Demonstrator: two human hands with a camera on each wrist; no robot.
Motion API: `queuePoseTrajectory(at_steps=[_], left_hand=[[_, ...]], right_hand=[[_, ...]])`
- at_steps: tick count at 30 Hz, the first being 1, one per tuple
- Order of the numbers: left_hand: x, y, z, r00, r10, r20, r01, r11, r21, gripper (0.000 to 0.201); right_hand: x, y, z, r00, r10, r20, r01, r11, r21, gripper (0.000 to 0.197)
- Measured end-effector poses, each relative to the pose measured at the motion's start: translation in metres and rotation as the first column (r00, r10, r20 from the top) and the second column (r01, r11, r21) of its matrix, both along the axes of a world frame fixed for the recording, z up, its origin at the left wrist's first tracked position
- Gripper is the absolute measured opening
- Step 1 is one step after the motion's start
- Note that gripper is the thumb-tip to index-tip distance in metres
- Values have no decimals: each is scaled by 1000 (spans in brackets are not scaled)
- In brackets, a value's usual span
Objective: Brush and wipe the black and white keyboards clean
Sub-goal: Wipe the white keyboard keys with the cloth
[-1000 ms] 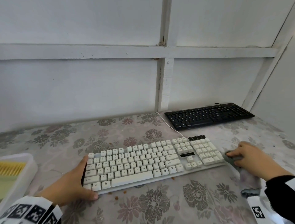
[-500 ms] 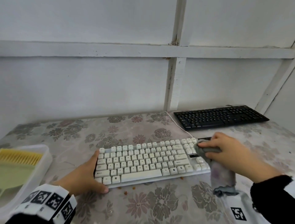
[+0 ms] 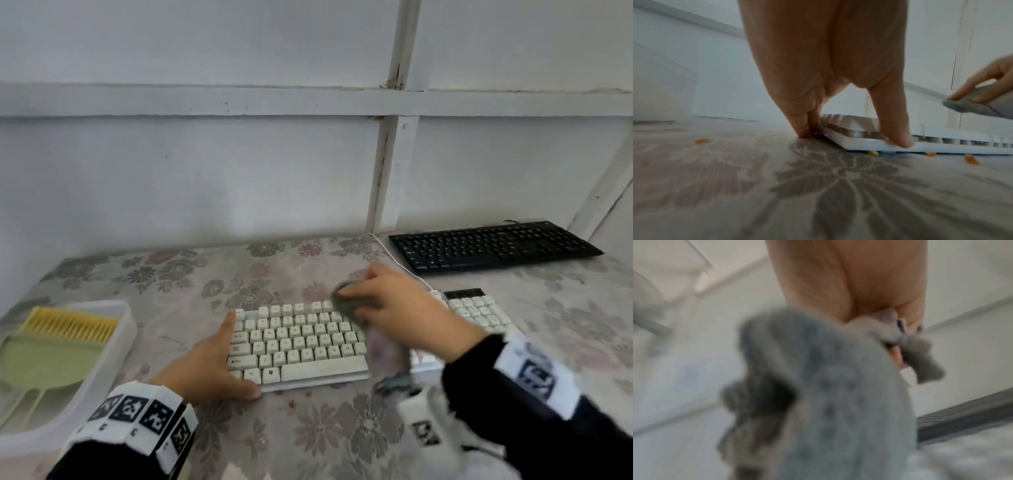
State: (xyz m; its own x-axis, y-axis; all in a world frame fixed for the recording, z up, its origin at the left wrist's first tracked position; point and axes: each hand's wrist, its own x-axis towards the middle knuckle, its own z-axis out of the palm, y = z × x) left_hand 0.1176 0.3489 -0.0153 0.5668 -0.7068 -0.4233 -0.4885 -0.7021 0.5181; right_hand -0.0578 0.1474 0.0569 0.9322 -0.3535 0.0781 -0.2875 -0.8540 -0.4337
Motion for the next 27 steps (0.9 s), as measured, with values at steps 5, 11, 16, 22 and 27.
queuePoseTrajectory(at_steps=[5, 11, 16, 22, 27], left_hand=[[1, 0, -4, 1000, 2, 12, -2, 1000, 12, 133], [2, -1, -5, 1000, 7, -12, -7, 1000, -14, 133], [3, 0, -7, 1000, 22, -22, -23, 999, -37, 134], [4, 0, -10, 998, 44, -36, -46, 997, -54, 136], [4, 1, -9, 999, 28, -36, -30, 998, -60, 147]], right_hand=[[-69, -121, -12, 862, -502, -72, 488, 860, -150, 32], [-103, -173, -37, 762, -607, -224, 616, 787, -37, 30], [-104, -166, -46, 768, -589, -254, 606, 795, -11, 33], [-105, -169, -50, 733, -605, -310, 632, 775, -19, 28], [-120, -167, -50, 713, -597, -367, 643, 766, 5, 24]])
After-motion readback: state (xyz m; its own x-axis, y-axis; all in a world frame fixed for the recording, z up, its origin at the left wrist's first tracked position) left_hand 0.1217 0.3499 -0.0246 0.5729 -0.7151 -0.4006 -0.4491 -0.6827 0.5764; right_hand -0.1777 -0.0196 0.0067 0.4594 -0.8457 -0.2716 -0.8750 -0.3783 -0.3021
